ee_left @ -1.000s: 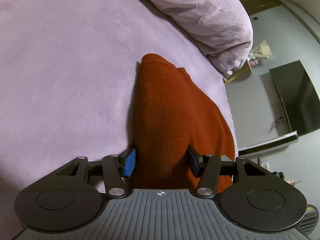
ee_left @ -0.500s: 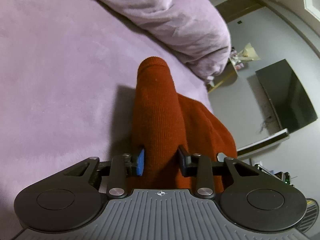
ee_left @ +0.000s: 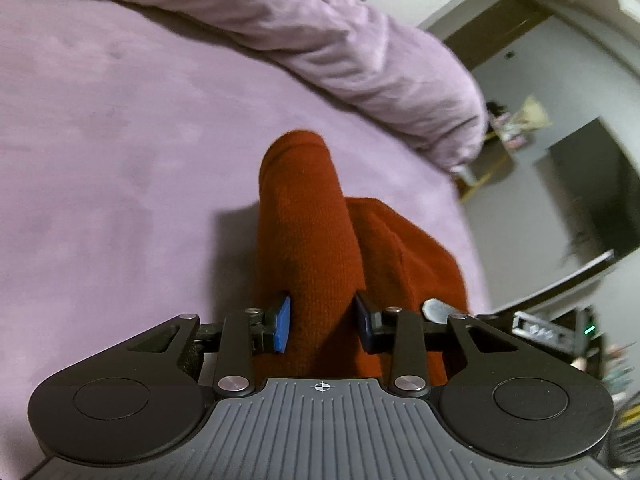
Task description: Fold small clothes
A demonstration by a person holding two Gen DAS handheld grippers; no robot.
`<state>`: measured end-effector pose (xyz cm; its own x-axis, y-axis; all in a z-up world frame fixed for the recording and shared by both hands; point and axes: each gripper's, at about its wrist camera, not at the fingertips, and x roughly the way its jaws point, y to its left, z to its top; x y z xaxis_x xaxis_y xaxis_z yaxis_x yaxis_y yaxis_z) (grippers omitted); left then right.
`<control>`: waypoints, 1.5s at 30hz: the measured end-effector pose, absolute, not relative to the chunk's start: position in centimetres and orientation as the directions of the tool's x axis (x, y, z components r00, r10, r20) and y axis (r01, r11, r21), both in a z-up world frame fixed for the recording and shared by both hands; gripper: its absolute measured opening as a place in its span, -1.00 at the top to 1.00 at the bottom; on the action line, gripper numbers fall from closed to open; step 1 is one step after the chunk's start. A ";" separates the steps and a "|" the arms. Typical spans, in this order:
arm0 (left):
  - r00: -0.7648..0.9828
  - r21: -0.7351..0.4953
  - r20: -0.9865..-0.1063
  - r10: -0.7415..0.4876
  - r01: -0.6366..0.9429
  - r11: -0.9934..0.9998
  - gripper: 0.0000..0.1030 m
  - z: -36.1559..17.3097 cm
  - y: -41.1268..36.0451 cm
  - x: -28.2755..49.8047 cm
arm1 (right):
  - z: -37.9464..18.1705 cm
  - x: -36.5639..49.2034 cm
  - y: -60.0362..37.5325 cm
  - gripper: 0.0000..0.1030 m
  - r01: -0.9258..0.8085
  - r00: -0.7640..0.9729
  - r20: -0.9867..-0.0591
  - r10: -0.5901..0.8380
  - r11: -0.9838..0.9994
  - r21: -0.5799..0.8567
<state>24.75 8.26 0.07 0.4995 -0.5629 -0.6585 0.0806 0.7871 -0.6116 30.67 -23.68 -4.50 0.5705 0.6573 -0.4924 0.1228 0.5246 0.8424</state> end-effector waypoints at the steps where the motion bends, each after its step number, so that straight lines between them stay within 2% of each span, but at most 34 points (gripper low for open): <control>1: 0.499 -0.575 -0.687 -0.529 0.072 0.815 0.30 -0.2 8.8 24.4 | -4.8 30.5 -22.8 0.49 0.124 0.555 -0.511 0.656 0.542 0.831; 4: 0.531 -0.493 -0.723 -0.442 0.052 0.868 0.34 -0.5 10.1 23.8 | -5.1 30.0 -21.0 0.35 0.161 0.518 -0.628 0.581 0.655 0.739; 5: 0.548 -0.471 -0.728 -0.412 0.037 0.881 0.33 -0.2 10.5 23.8 | -4.6 29.9 -21.0 0.19 0.175 0.529 -0.675 0.514 0.712 0.680; 7: 0.585 -0.441 -0.730 -0.354 -0.008 0.897 0.31 0.1 10.8 24.2 | -2.6 29.4 -21.1 0.14 0.197 0.579 -0.736 0.352 0.815 0.545; 8: 0.592 -0.446 -0.727 -0.347 -0.023 0.895 0.30 0.1 10.7 24.6 | -1.6 29.2 -21.1 0.14 0.208 0.614 -0.734 0.290 0.838 0.504; 9: 0.592 -0.450 -0.731 -0.340 -0.043 0.892 0.21 -0.1 10.2 25.4 | -0.7 29.2 -21.0 0.14 0.217 0.644 -0.723 0.251 0.846 0.488; 12: 0.581 -0.448 -0.745 -0.328 -0.071 0.891 0.10 -1.1 7.8 27.6 | 0.1 30.8 -18.4 0.28 0.187 0.644 -0.719 0.263 0.857 0.480; 15: 0.591 -0.370 -0.760 -0.269 -0.053 0.928 -0.14 -1.9 4.7 29.7 | -1.8 33.6 -15.2 0.42 0.167 0.578 -0.778 0.245 0.898 0.406; 19: 0.582 -0.209 -0.798 -0.156 -0.024 0.978 -0.14 -3.6 2.1 32.4 | -5.7 37.5 -14.1 0.49 0.249 0.504 -0.844 0.183 0.905 0.344; 20: 0.571 -0.189 -0.809 -0.142 -0.024 0.982 -0.15 -4.3 1.9 33.0 | -6.2 38.2 -14.3 0.53 0.261 0.506 -0.845 0.172 0.903 0.341; 22: 0.560 -0.178 -0.819 -0.124 -0.042 0.983 -0.42 -5.7 1.8 34.1 | -6.9 38.6 -14.1 0.53 0.275 0.518 -0.841 0.157 0.900 0.337; 26: 0.589 -0.130 -0.805 -0.069 -0.061 0.990 -0.57 -6.7 0.8 35.2 | -8.2 39.6 -14.0 0.52 0.255 0.565 -0.820 0.089 0.926 0.277; 29: 0.597 -0.122 -0.800 -0.052 -0.077 0.990 -0.69 -7.0 0.9 35.1 | -9.6 39.2 -15.0 0.49 0.280 0.605 -0.788 0.114 0.896 0.345; 32: 0.592 -0.200 -0.799 -0.106 -0.094 0.975 -0.66 -6.1 2.6 33.9 | -8.5 37.2 -16.9 0.48 0.277 0.648 -0.738 0.190 0.844 0.460; 33: 0.591 -0.242 -0.795 -0.141 -0.095 0.966 -0.59 -5.6 3.4 33.0 | -7.7 36.0 -17.4 0.48 0.271 0.652 -0.728 0.213 0.831 0.485; 35: 0.604 -0.323 -0.769 -0.210 -0.084 0.943 -0.58 -4.7 5.2 30.2 | -6.0 32.6 -18.2 0.47 0.237 0.686 -0.685 0.245 0.815 0.528; 38: 0.637 -0.394 -0.728 -0.252 -0.089 0.915 -0.58 -3.6 7.5 24.4 | -4.4 24.8 -19.5 0.28 0.189 0.737 -0.598 0.314 0.754 0.629; 39: 0.649 -0.411 -0.715 -0.261 -0.087 0.908 -0.58 -3.4 8.1 22.1 | -4.3 22.4 -19.8 0.27 0.188 0.745 -0.584 0.322 0.738 0.648; 43: 0.676 -0.386 -0.706 -0.212 -0.115 0.915 -0.58 -2.4 9.3 14.5 | -4.7 14.6 -20.5 0.24 0.235 0.735 -0.574 0.360 0.659 0.714; 45: 0.700 -0.359 -0.694 -0.171 -0.131 0.924 -0.58 -2.0 9.4 11.7 | -4.6 12.9 -20.2 0.23 0.201 0.734 -0.545 0.404 0.638 0.743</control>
<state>11.66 9.37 -1.97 0.6995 -0.1706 -0.6939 -0.1312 0.9239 -0.3594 12.93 -20.20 -4.60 0.7344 0.4040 -0.5454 0.2007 0.6383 0.7431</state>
